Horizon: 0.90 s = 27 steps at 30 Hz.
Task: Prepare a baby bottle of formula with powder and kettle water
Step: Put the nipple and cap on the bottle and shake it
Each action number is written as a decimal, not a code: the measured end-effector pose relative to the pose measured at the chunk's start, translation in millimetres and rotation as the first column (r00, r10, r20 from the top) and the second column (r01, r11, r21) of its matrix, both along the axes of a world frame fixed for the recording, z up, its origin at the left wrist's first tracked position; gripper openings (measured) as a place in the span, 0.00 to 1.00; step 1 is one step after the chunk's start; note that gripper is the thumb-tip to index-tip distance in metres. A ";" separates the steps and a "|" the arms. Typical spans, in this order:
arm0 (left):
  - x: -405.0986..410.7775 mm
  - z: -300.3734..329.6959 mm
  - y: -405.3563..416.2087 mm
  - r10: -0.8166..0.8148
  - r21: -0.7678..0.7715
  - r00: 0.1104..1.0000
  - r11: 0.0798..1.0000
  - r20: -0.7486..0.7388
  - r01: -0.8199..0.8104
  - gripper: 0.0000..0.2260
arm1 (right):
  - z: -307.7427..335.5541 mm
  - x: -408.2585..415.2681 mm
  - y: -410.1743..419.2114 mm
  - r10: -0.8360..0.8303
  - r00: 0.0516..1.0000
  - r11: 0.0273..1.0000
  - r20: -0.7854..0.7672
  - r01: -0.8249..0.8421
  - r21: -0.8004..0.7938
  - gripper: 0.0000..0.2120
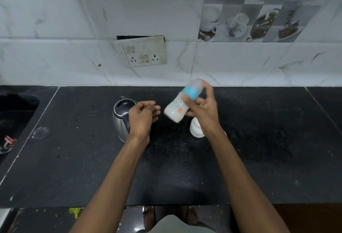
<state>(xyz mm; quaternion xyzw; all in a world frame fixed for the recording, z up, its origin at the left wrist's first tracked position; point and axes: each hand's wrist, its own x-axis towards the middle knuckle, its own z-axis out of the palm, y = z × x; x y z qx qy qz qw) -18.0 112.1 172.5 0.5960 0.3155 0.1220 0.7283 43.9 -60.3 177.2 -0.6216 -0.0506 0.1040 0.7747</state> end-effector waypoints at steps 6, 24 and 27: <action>2.1 -3.2 0.7 0.007 -0.011 1.000 1.000 -0.016 -0.007 0.08 | -4.1 0.3 -1.2 0.020 1.000 1.000 0.013 -0.019 -0.008 0.34; 1.4 -6.9 -5.5 0.001 -0.043 0.999 0.999 -0.033 -0.003 0.07 | -11.6 0.8 -6.2 0.026 0.997 0.995 -0.067 -0.019 0.102 0.33; 1.6 -7.6 -4.6 0.004 -0.054 1.000 0.999 -0.023 -0.005 0.07 | -1.5 12.6 -14.5 -0.088 0.992 0.979 -0.086 0.102 0.177 0.32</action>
